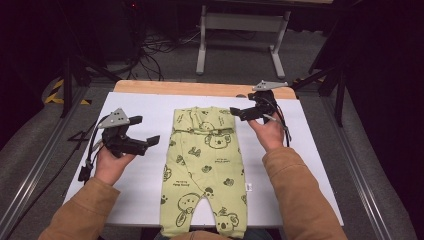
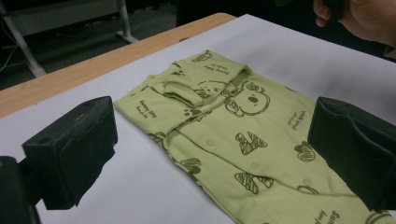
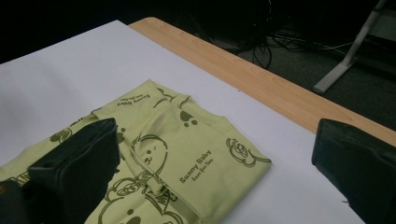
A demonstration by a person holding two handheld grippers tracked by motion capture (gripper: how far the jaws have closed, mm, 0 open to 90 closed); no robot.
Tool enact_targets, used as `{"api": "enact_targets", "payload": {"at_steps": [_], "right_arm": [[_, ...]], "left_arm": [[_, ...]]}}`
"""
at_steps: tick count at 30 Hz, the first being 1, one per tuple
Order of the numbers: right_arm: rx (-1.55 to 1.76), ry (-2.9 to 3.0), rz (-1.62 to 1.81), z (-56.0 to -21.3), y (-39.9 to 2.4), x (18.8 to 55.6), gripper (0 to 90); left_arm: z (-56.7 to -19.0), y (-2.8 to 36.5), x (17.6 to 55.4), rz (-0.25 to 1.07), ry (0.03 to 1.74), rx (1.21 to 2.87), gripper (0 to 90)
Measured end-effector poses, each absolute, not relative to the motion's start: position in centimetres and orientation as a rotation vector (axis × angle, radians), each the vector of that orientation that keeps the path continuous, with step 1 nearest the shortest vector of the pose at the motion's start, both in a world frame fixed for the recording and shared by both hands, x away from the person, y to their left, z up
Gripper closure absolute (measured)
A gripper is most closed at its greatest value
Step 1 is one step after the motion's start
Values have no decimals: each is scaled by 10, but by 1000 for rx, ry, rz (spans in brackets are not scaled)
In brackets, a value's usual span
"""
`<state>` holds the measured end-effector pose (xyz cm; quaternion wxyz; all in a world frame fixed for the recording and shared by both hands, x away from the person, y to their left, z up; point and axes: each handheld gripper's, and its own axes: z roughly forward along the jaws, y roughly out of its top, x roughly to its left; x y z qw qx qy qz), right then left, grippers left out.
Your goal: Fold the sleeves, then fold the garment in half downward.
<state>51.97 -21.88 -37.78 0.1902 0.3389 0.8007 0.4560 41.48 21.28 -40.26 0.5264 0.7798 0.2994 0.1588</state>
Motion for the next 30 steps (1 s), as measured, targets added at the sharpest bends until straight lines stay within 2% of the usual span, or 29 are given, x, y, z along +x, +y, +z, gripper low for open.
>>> {"api": "enact_targets", "payload": {"at_steps": [2,5,13,14,15,16,18,19,26,30], "right_arm": [[954,2255,1295,-378,-223,519,2],[909,2244,1284,-378,-226,518,2],[960,2284,1273,-382,-229,521,4],[970,2287,1252,-382,-229,520,20],[960,2321,1257,-383,-230,521,76],[947,2358,1276,-384,-231,522,90],[951,2338,1246,-386,-230,524,31],[959,2320,1244,-386,-230,524,31],[1026,2283,1204,-396,-225,532,66],[1014,2282,1145,-403,-218,537,86]], "left_arm": [[-400,209,422,395,713,1893,18],[-398,202,435,356,708,1939,72],[-393,183,469,382,736,2009,78],[-392,179,473,374,730,2023,80],[-393,176,477,370,731,2035,89],[-393,174,481,375,731,2039,102],[-395,169,489,356,749,2040,112],[-397,166,492,356,761,2044,109],[-403,160,517,341,837,2064,99],[-408,165,529,328,904,2020,107]]}}
